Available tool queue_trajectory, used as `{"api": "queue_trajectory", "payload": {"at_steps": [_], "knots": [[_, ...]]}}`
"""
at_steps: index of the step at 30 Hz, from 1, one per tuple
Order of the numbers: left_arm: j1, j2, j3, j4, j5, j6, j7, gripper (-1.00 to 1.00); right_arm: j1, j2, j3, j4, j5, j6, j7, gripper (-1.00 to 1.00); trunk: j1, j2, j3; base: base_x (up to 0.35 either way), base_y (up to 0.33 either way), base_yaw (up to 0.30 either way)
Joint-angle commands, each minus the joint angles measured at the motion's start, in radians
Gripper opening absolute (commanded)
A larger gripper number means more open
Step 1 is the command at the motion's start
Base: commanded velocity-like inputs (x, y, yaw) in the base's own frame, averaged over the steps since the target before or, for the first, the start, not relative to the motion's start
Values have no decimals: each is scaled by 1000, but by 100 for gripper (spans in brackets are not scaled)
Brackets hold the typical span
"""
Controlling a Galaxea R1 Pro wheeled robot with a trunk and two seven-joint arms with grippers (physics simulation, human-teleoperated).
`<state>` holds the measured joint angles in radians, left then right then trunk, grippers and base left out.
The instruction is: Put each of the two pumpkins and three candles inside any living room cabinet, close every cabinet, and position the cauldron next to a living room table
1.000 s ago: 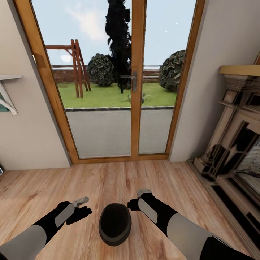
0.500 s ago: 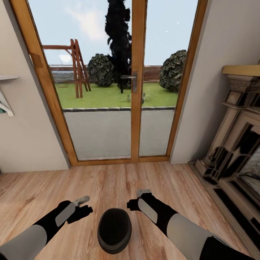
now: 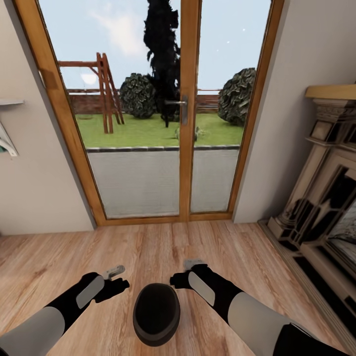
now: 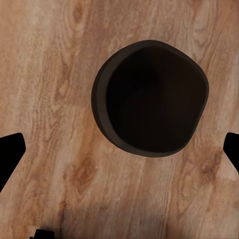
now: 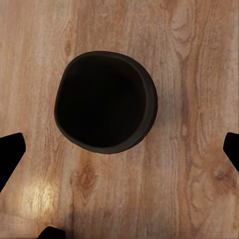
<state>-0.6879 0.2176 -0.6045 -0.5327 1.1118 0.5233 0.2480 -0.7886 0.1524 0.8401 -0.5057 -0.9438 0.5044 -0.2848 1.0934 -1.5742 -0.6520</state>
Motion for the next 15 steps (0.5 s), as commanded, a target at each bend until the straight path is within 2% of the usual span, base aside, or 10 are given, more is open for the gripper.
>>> {"api": "queue_trajectory", "payload": {"at_steps": [1, 6, 11, 15], "knots": [[-1, 2, -5, -3, 12, 0, 9, 100, -1, -1, 7, -1, -10, 1, 6, 100, 4, -8, -4, 0, 0, 0], [-1, 6, 1, -3, 17, 0, -8, 100, -1, -3, 7, -2, -9, 1, 34, 100, 23, -43, -20, 0, 0, 0], [-1, 12, 2, 8, 9, 0, -148, 100, -1, -4, 7, -2, -9, 0, 37, 100, 42, -78, -36, 0, 0, 0], [-1, 13, -1, 11, 5, 0, -189, 100, -1, -1, 11, -2, -3, -14, 38, 100, 58, -106, -48, 0, 0, 0]]}}
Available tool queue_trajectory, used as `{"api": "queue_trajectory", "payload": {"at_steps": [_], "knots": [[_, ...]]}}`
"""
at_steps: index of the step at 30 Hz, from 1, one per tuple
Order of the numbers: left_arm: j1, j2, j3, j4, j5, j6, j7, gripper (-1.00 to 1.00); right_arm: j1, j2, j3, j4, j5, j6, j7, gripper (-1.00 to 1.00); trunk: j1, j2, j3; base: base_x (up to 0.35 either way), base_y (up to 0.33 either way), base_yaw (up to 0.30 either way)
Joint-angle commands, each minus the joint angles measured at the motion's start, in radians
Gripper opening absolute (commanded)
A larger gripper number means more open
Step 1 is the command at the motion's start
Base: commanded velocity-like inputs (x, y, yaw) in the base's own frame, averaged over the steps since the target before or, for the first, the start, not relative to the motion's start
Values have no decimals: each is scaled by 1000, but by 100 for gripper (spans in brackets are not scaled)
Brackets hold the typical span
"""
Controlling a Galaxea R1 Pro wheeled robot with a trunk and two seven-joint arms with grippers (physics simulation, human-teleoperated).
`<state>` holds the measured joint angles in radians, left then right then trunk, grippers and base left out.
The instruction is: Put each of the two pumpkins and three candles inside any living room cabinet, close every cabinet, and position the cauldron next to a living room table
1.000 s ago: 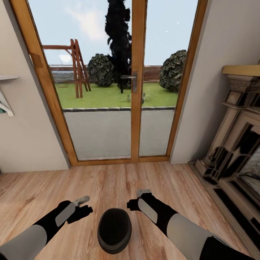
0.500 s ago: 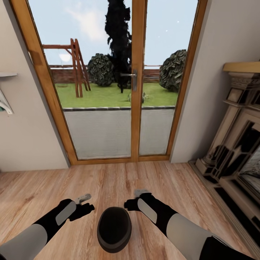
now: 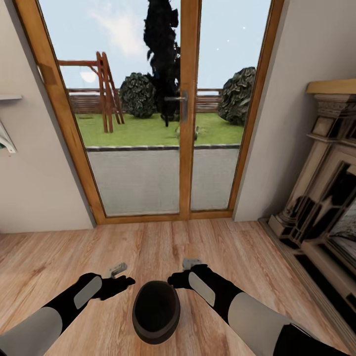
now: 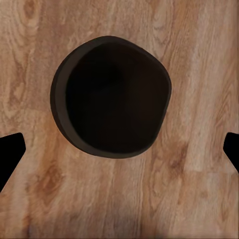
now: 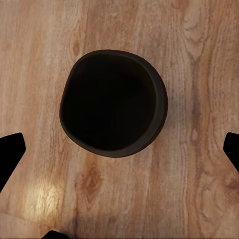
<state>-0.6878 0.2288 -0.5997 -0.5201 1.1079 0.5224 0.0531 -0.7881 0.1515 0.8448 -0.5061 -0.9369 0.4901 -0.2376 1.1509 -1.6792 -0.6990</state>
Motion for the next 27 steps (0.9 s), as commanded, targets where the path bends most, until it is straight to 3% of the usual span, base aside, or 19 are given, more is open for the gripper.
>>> {"api": "queue_trajectory", "payload": {"at_steps": [1, 27], "knots": [[-1, 1, -7, -2, 9, 1, 3, 100, -2, -1, 7, -2, -9, -3, -9, 100, 4, -8, -4, 0, 0, 0], [-1, 1, -5, -1, 10, 1, -1, 100, -2, -3, 8, -2, -6, -13, -6, 100, 104, -190, -86, 0, 0, 0]]}}
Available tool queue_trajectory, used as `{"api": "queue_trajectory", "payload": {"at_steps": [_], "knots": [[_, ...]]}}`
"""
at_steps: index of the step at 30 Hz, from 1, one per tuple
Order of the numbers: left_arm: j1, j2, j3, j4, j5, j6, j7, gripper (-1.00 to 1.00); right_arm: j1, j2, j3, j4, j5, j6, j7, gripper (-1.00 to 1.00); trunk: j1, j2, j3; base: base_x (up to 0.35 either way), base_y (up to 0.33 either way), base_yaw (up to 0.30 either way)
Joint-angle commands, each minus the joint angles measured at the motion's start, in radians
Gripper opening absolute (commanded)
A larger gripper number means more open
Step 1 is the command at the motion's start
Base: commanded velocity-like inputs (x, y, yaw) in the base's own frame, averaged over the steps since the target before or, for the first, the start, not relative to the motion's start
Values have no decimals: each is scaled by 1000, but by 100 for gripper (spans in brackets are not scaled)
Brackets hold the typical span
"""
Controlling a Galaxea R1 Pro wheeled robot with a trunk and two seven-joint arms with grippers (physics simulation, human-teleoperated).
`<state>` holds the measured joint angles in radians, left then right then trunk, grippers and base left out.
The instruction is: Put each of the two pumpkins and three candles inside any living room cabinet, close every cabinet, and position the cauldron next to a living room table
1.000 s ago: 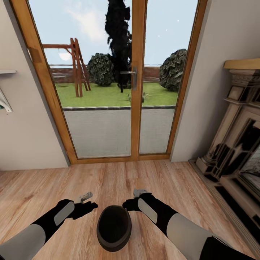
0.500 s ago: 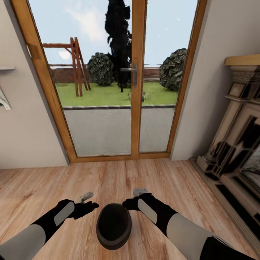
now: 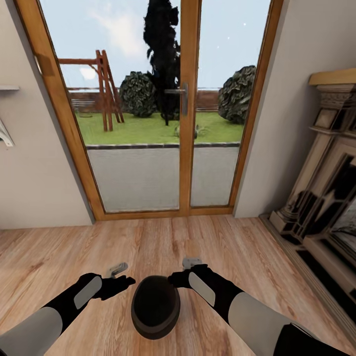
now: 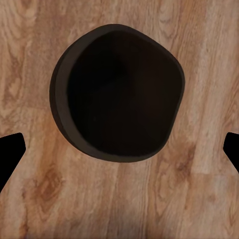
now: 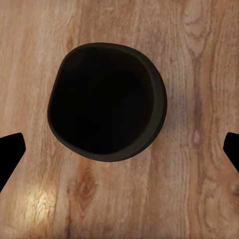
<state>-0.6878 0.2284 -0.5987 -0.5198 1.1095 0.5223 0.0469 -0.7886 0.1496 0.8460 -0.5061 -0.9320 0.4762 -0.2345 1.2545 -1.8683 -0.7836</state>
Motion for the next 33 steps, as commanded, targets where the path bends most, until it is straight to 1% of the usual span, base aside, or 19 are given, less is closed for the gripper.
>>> {"api": "queue_trajectory", "payload": {"at_steps": [1, 6, 10, 12, 16, 33], "knots": [[-1, 1, -6, -2, 9, 1, 5, 100, -1, -1, 6, -2, -11, 1, -9, 100, 4, -8, -4, 0, 0, 0], [-1, 5, -3, 0, 11, 0, 7, 100, -1, -1, 6, -2, -11, 1, -9, 100, 23, -43, -20, 0, 0, 0], [-1, 25, 2, 1, 17, 0, 3, 100, -1, -1, 6, -2, -11, 1, -9, 100, 38, -71, -32, 0, 0, 0], [-1, 29, 8, 1, 18, 0, 3, 100, -1, -1, 6, -2, -11, 1, -9, 100, 46, -85, -39, 0, 0, 0], [-1, 31, 16, 1, 18, 1, 3, 100, -1, -1, 6, -2, -11, 1, -9, 100, 61, -113, -51, 0, 0, 0], [-1, 29, 17, 1, 18, 0, 2, 100, -1, -1, 5, -2, -11, 1, -9, 100, 127, -232, -104, 0, 0, 0]]}}
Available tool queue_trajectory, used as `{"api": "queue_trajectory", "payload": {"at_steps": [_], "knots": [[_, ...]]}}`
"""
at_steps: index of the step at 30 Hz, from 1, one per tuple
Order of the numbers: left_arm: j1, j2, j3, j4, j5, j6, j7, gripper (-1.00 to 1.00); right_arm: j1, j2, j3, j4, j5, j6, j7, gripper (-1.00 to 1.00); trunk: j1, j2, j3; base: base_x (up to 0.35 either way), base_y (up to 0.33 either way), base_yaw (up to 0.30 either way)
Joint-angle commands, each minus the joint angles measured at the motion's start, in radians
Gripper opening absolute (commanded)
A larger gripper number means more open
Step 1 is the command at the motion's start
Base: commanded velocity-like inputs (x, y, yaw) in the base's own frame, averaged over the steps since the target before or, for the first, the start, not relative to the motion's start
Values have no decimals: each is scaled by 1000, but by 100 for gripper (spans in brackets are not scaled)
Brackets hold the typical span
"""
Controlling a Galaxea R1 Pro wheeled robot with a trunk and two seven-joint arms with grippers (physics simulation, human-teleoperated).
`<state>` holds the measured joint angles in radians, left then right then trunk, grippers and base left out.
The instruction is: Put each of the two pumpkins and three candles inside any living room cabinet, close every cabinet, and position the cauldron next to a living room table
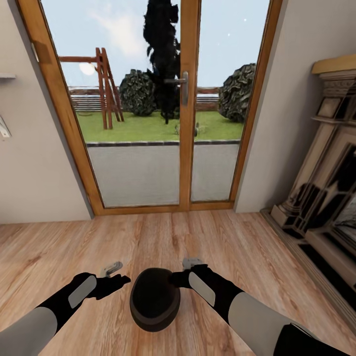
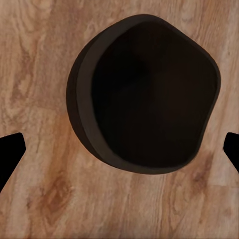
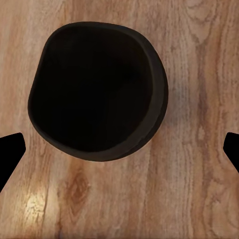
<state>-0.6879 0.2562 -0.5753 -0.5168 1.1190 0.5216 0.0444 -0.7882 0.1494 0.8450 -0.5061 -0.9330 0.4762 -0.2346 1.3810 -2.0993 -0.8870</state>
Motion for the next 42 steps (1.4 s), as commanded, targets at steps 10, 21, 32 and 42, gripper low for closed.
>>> {"api": "queue_trajectory", "payload": {"at_steps": [10, 21, 32, 42], "knots": [[-1, -2, -7, -2, 8, 0, 4, 100, -1, -1, 6, -2, -10, 1, -9, 100, 38, -71, -32, 0, 0, 0], [-1, -2, -6, -2, 8, 0, 3, 100, -1, 1, 6, -2, -10, 1, -9, 100, 80, -148, -67, 0, 0, 0], [-1, -4, -7, -2, 8, 0, 3, 100, -1, 1, 6, -2, -10, 1, -9, 100, 123, -225, -101, 0, 0, 0], [-1, -6, -8, -2, 7, 0, 3, 100, -1, 1, 6, -2, -11, 1, -9, 100, 161, -295, -133, 0, 0, 0]]}}
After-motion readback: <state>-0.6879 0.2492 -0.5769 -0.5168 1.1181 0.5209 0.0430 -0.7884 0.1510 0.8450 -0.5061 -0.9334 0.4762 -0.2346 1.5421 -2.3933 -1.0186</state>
